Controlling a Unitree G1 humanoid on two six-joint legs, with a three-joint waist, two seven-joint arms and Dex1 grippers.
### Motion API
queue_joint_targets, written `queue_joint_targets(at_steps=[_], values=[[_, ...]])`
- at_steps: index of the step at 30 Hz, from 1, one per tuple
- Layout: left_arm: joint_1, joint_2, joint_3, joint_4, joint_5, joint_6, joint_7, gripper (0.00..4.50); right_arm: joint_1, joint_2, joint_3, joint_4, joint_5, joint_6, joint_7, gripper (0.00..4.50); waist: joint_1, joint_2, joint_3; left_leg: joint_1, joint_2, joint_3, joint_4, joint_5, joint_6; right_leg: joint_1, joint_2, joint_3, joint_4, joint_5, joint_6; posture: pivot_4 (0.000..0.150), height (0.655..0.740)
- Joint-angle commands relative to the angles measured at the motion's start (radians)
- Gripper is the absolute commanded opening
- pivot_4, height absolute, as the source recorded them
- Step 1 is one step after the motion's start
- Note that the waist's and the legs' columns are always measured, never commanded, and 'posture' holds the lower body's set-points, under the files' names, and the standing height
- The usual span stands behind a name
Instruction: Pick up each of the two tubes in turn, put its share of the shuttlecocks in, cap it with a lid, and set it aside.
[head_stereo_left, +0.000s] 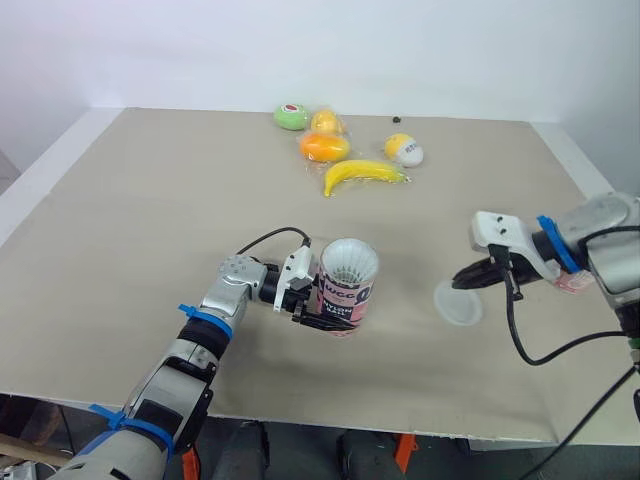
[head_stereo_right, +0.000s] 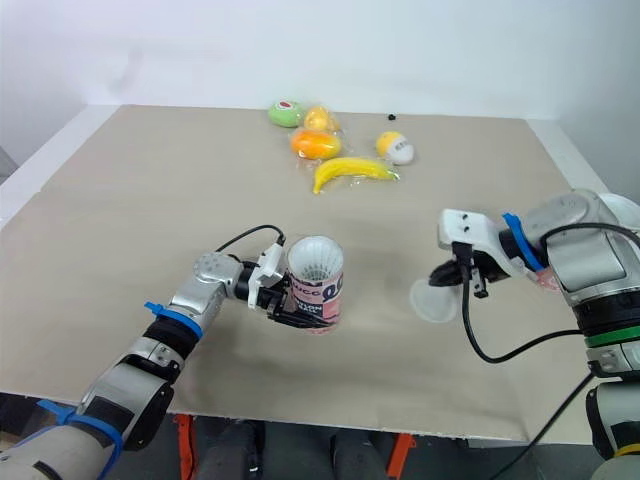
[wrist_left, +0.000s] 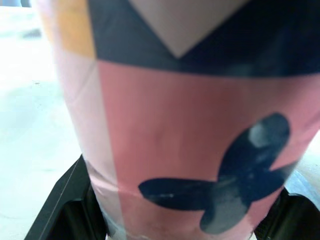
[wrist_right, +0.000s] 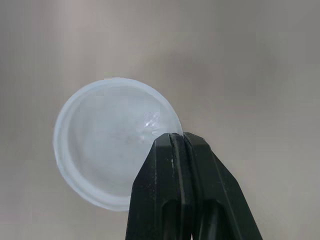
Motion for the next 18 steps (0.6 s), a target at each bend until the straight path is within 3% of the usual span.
queue_joint_targets(at_steps=[1, 6, 18], values=[[-0.011, 0.004, -0.014, 0.052, 0.047, -0.026, -0.001, 3.2, -0.099, -0.006, -0.047, -0.137, 0.062, 0.069, 0.043, 0.18, 0.0, 0.0, 0.0, 0.0, 0.0, 0.0, 0.0, 0.0, 0.0, 0.0, 0.0, 0.0, 0.0, 0.0, 0.0, 0.15, 0.7321], [-0.031, 0.002, -0.011, 0.089, 0.055, -0.04, -0.006, 3.2, -0.328, 0.084, 0.045, -0.237, 0.115, 0.118, 0.044, 0.18, -0.002, 0.001, 0.0, 0.001, 0.0, -0.001, 0.0, 0.001, 0.0, 0.0, 0.0, -0.001, 0.0, 0.0, 0.003, 0.15, 0.7321], [-0.05, -0.002, 0.004, 0.117, 0.06, -0.04, -0.005, 3.2, -0.57, 0.227, 0.256, -0.143, 0.111, -0.001, 0.044, 0.18, 0.0, -0.002, -0.001, 0.002, 0.001, -0.001, -0.001, 0.003, 0.001, -0.001, 0.001, -0.001, 0.0, 0.001, 0.003, 0.15, 0.7321]])
